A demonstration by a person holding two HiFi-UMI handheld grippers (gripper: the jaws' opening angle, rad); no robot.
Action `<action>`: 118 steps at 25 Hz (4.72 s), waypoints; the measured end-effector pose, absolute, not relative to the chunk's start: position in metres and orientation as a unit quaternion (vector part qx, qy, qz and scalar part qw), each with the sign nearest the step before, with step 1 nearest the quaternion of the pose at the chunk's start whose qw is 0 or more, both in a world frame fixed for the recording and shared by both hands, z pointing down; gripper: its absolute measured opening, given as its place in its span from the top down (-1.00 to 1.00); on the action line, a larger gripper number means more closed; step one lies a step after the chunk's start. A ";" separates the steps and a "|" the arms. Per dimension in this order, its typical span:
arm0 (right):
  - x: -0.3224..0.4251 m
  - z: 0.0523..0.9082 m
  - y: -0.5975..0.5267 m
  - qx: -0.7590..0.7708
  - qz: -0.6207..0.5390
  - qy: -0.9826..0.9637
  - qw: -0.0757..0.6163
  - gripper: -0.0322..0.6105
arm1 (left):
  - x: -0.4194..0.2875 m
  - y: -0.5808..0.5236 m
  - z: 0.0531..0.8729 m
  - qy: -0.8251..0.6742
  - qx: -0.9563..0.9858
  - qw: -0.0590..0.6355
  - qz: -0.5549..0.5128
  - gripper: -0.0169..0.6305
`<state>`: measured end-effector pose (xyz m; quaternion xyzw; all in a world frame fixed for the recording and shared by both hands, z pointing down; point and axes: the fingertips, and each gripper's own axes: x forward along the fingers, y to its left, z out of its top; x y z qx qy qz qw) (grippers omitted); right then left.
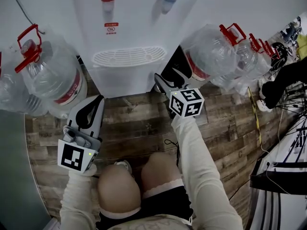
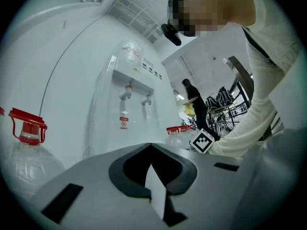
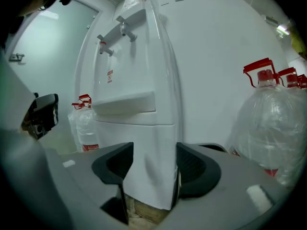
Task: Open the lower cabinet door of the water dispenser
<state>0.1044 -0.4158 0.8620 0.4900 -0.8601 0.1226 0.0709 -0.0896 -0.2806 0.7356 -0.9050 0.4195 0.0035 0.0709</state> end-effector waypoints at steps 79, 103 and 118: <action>0.094 0.840 -0.301 0.512 0.078 -0.855 0.038 0.88 | -0.060 -0.251 0.725 0.415 -0.905 0.086 -0.028 0.94; 0.094 0.654 -0.272 0.534 0.113 -0.836 0.058 0.87 | -0.069 -0.252 0.575 0.442 -0.893 -0.014 -0.087 0.95; 0.092 0.454 -0.215 0.519 0.088 -0.848 0.065 0.87 | -0.078 -0.192 0.391 0.475 -0.876 -0.007 -0.078 0.95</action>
